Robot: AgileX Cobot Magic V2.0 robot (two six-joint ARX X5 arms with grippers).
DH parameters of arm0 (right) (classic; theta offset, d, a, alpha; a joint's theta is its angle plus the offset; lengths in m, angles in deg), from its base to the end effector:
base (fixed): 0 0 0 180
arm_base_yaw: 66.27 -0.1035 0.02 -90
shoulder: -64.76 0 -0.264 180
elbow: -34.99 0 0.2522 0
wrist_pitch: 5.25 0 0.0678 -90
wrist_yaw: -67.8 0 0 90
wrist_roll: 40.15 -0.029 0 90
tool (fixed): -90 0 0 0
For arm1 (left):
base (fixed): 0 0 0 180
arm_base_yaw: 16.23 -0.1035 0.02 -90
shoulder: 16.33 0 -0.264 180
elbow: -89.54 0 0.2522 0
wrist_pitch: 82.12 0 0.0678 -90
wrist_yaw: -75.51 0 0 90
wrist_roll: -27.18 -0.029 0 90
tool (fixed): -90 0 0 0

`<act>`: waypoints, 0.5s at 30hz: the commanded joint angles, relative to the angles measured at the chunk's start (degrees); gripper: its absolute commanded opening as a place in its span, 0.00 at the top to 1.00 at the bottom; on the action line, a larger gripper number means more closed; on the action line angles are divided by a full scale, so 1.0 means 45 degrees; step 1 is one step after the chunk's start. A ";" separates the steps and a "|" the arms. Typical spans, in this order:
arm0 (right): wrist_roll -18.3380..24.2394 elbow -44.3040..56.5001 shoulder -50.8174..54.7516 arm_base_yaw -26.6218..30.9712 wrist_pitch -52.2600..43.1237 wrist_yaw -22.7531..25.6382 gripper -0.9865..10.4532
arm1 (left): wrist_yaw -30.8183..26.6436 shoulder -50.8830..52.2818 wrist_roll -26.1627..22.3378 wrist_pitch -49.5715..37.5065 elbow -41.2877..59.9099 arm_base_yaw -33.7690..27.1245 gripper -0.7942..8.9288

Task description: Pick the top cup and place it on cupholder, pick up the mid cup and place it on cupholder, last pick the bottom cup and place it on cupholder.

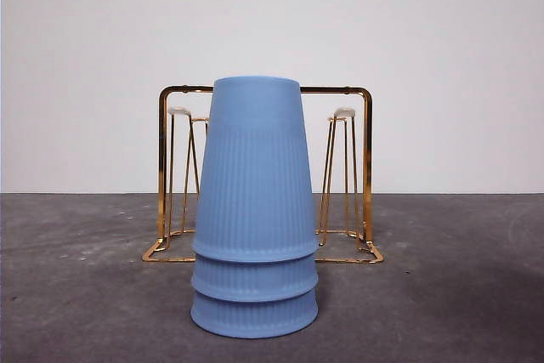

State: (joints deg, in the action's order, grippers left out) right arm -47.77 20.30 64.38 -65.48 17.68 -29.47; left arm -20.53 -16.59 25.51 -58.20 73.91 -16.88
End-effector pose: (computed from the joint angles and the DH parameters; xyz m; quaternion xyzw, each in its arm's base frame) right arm 0.0959 0.0023 0.1531 0.0714 0.0785 0.0513 0.9930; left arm 0.0947 0.0041 0.1572 0.0180 0.0753 0.0571 0.9954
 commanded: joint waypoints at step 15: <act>-0.3240 -0.0675 0.0034 0.0019 -0.0097 -0.0709 0.91 | 0.1685 -0.0019 0.7669 0.0092 -0.1083 -0.0019 0.91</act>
State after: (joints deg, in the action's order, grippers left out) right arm -61.12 18.79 64.36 -65.48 18.27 -32.57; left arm -13.08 -16.67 58.75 -56.65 71.00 -16.88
